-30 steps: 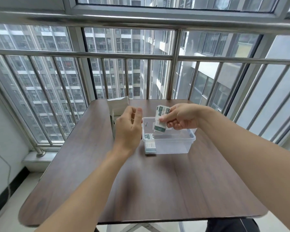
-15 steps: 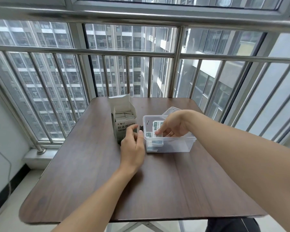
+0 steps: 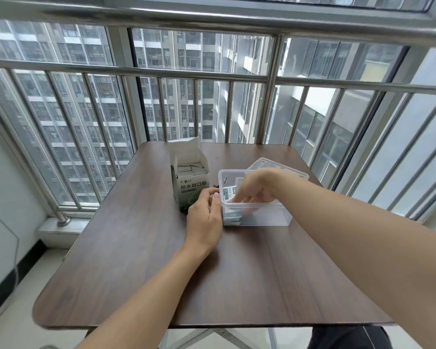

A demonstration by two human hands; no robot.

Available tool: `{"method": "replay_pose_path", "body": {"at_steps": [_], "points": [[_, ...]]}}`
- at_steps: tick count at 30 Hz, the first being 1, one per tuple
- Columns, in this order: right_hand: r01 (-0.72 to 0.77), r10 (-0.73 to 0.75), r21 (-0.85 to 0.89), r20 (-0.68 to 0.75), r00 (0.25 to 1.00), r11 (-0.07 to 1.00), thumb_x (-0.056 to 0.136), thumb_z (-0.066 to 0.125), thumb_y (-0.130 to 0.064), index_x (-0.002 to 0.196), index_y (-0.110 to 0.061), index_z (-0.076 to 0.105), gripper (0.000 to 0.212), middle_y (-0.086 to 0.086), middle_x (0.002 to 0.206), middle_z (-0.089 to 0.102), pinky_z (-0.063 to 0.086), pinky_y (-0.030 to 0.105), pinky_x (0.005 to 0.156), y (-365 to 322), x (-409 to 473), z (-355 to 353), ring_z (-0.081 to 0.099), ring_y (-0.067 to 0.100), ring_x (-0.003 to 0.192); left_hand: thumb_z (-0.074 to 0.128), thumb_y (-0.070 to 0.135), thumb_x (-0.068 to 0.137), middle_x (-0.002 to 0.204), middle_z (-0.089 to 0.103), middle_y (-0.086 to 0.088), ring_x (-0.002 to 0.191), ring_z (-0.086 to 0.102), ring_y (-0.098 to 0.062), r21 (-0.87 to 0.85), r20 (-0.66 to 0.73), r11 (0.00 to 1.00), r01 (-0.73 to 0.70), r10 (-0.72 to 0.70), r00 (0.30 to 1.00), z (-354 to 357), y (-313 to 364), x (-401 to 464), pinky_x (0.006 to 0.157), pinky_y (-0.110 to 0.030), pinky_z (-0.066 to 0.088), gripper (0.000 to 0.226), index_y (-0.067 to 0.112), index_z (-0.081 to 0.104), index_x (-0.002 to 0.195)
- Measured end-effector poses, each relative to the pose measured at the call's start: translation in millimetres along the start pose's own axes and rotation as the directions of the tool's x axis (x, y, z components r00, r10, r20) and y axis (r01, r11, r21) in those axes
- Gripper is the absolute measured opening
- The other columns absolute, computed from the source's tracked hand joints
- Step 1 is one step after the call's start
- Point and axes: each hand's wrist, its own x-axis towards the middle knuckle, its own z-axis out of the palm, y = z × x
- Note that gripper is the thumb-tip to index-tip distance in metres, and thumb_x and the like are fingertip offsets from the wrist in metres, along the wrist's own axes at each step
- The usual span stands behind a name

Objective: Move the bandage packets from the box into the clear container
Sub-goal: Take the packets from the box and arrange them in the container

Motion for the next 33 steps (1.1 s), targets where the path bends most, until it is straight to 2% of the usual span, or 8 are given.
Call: {"method": "replay_pose_path", "body": {"at_steps": [1,5,12,16,20,26,30,33], "points": [[0.005,-0.006,-0.02,-0.029,1.0,1.0,0.095,0.067,-0.016,0.113,-0.002,0.06,0.024,0.011,0.087,0.065,0.059,0.026,0.063,-1,1,2,0.064,0.019,0.07,0.042,0.038,0.101,0.075,0.068,0.007,0.059,0.062,-0.024,0.002,0.0,1.0,0.0,0.0,1.0,0,0,0,0.052,-0.046,0.05,0.023,0.028,0.063,0.107],[0.074,-0.083,-0.078,-0.11,0.99,0.994,0.09,0.073,-0.016,0.127,0.008,0.055,0.048,0.021,0.114,0.069,0.054,0.041,0.099,-3,-2,2,0.071,0.031,0.095,0.045,0.031,0.104,0.072,0.067,0.005,0.056,0.061,-0.023,-0.004,0.0,1.0,0.005,-0.005,1.0,0,1,0,0.05,-0.047,0.05,0.019,0.026,0.063,0.106],[0.153,-0.157,-0.046,-0.074,0.985,0.987,0.097,0.06,-0.003,0.129,0.019,0.045,0.041,0.039,0.117,0.059,0.054,0.056,0.094,-6,-21,3,0.066,0.052,0.103,0.045,0.031,0.104,0.07,0.067,0.005,0.055,0.061,-0.023,-0.02,-0.003,1.0,0.002,-0.002,1.0,0,0,1,0.049,-0.048,0.05,0.018,0.027,0.063,0.105],[0.135,-0.136,-0.019,-0.069,0.988,0.991,0.099,0.056,-0.002,0.131,0.02,0.041,0.042,0.043,0.119,0.057,0.053,0.057,0.095,-5,-22,2,0.065,0.052,0.095,0.045,0.033,0.102,0.066,0.067,0.003,0.052,0.06,-0.023,-0.026,-0.011,1.0,0.002,-0.002,1.0,1,-2,1,0.048,-0.054,0.051,0.019,0.027,0.063,0.104],[0.13,-0.13,-0.009,-0.047,0.99,0.991,0.1,0.056,-0.003,0.131,0.021,0.041,0.042,0.045,0.119,0.056,0.052,0.058,0.095,-4,-20,1,0.064,0.055,0.104,0.045,0.035,0.101,0.073,0.069,0.004,0.055,0.061,-0.022,-0.042,-0.018,0.999,-0.001,0.0,1.0,1,-3,2,0.048,-0.046,0.049,0.02,0.028,0.063,0.105],[0.109,-0.114,-0.146,-0.022,0.993,0.983,0.101,0.057,-0.011,0.137,0.013,0.04,0.046,0.039,0.113,0.064,0.054,0.054,0.094,-4,-17,-2,0.067,0.045,0.095,0.044,0.037,0.1,0.071,0.068,0.004,0.054,0.061,-0.022,-0.044,-0.011,0.999,0.001,-0.001,1.0,1,-2,1,0.048,-0.047,0.049,0.021,0.028,0.062,0.104],[0.116,-0.12,-0.204,-0.004,0.993,0.972,0.099,0.06,-0.01,0.139,0.004,0.044,0.045,0.034,0.116,0.066,0.054,0.051,0.096,-6,-13,1,0.068,0.045,0.106,0.044,0.038,0.099,0.072,0.069,0.002,0.055,0.061,-0.022,-0.043,-0.015,0.999,0.005,-0.005,1.0,0,-1,2,0.05,-0.05,0.051,0.023,0.026,0.063,0.103],[0.147,-0.154,-0.259,-0.009,0.988,0.955,0.097,0.06,-0.008,0.139,-0.002,0.046,0.044,0.033,0.11,0.068,0.056,0.051,0.093,-8,-12,4,0.07,0.044,0.098,0.045,0.035,0.1,0.071,0.069,0.002,0.055,0.061,-0.02,-0.039,-0.02,0.999,-0.002,0.001,1.0,0,0,1,0.053,-0.051,0.053,0.021,0.025,0.063,0.103]]}}
